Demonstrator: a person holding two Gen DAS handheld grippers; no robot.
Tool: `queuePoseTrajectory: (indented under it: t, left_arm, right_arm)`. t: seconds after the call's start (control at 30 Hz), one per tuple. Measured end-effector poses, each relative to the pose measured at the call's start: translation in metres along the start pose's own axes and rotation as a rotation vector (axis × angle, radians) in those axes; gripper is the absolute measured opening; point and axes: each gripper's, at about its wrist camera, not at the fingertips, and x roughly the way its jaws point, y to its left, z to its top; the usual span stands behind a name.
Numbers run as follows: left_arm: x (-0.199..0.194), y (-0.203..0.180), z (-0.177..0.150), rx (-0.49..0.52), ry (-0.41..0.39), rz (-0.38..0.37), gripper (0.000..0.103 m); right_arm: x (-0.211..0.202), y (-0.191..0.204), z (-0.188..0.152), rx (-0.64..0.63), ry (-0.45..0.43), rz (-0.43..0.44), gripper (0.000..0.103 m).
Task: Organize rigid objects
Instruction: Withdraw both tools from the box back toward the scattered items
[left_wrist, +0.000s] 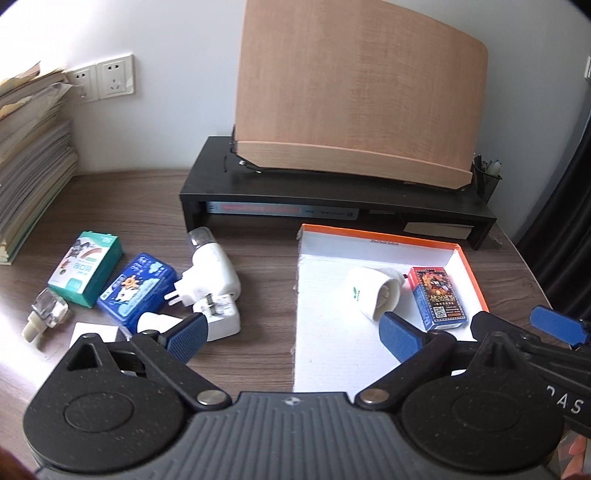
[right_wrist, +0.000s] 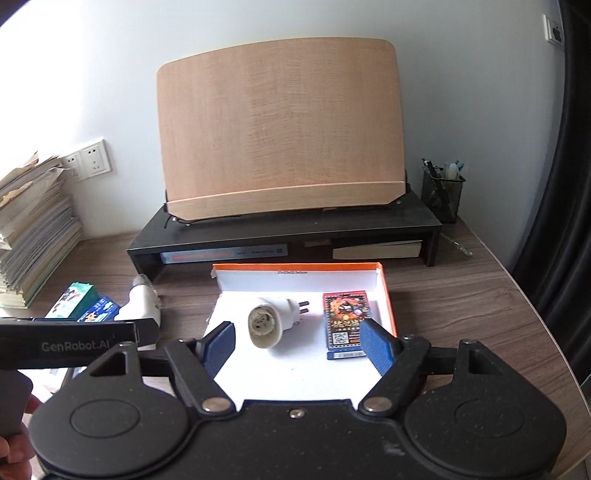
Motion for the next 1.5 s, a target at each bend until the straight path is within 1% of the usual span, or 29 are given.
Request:
queuePoseTrajectory:
  t: [0.27, 0.9, 1.1, 1.5]
  left_arm:
    - [-0.015, 0.024, -0.004, -0.054, -0.012, 0.025, 0.102]
    - [-0.042, 0.089, -0.010, -0.147, -0.030, 0.128, 0.103]
    - [-0.043, 0.104, -0.013, -0.153, -0.030, 0.148, 0.103]
    - [-0.043, 0.130, -0.019, -0.174, -0.022, 0.164, 0.103]
  right_arm:
    - [-0.004, 0.024, 0.001, -0.034, -0.005, 0.038, 0.089]
    - [0.003, 0.093, 0.005, -0.120, 0.003, 0.155, 0.089]
    - [0.007, 0.110, 0.005, -0.140, 0.009, 0.184, 0.089]
    - [0.014, 0.139, 0.002, -0.176, 0.026, 0.205, 0.089]
